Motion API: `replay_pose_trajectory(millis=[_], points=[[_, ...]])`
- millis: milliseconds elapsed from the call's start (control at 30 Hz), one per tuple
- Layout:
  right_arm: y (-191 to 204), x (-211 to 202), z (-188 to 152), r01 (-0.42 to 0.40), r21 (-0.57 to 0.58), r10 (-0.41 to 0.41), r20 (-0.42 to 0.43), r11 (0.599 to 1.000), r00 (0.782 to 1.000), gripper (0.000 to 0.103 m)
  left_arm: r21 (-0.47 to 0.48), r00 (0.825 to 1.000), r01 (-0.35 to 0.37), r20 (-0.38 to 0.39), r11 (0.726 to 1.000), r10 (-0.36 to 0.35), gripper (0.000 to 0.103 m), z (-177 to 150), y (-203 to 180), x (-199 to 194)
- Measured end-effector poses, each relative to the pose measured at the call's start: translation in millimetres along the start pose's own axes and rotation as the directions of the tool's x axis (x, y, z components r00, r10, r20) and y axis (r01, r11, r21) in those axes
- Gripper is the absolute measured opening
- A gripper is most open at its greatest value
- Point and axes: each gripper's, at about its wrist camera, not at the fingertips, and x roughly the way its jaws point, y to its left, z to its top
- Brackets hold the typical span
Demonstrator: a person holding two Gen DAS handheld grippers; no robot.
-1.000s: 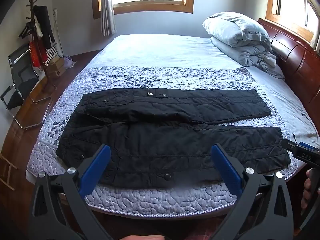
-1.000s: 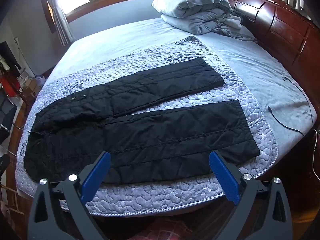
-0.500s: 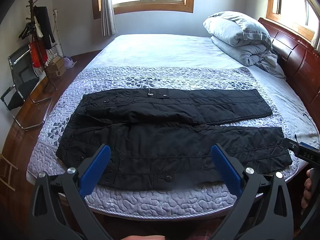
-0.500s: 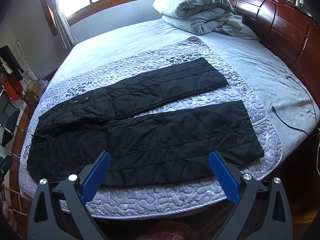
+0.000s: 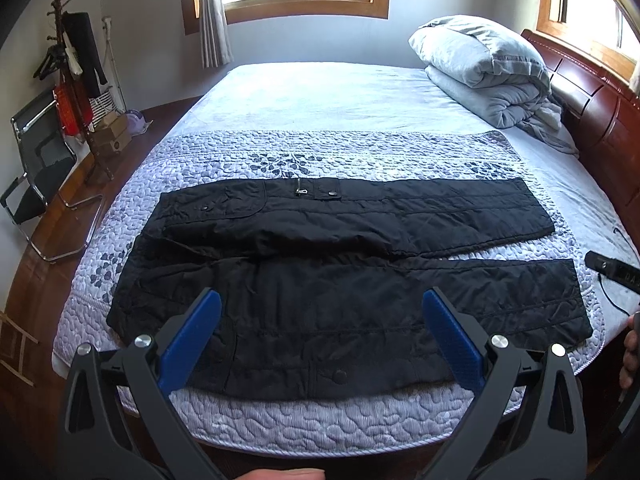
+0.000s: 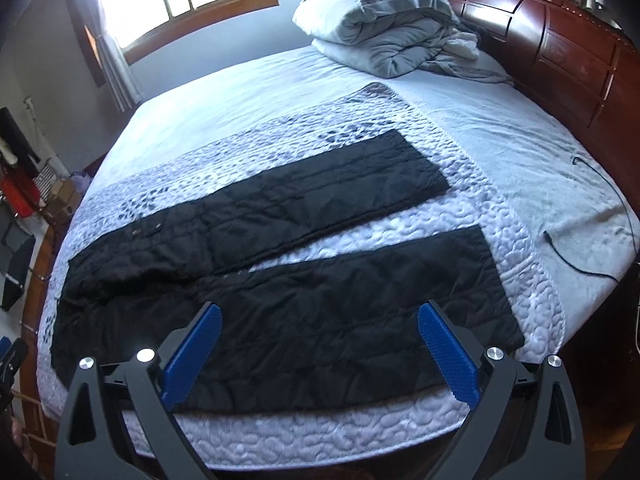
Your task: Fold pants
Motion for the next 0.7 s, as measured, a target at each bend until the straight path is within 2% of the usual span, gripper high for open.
replay_pose_trajectory(millis=[700], points=[[-5.9, 24.1, 17.1, 0.019, 0.009, -0.019, -0.012, 1.000, 1.000, 0.099, 0.027, 1.000, -0.008, 0.004, 1.000, 0.008, 0.100, 23.9, -5.3, 19.6]])
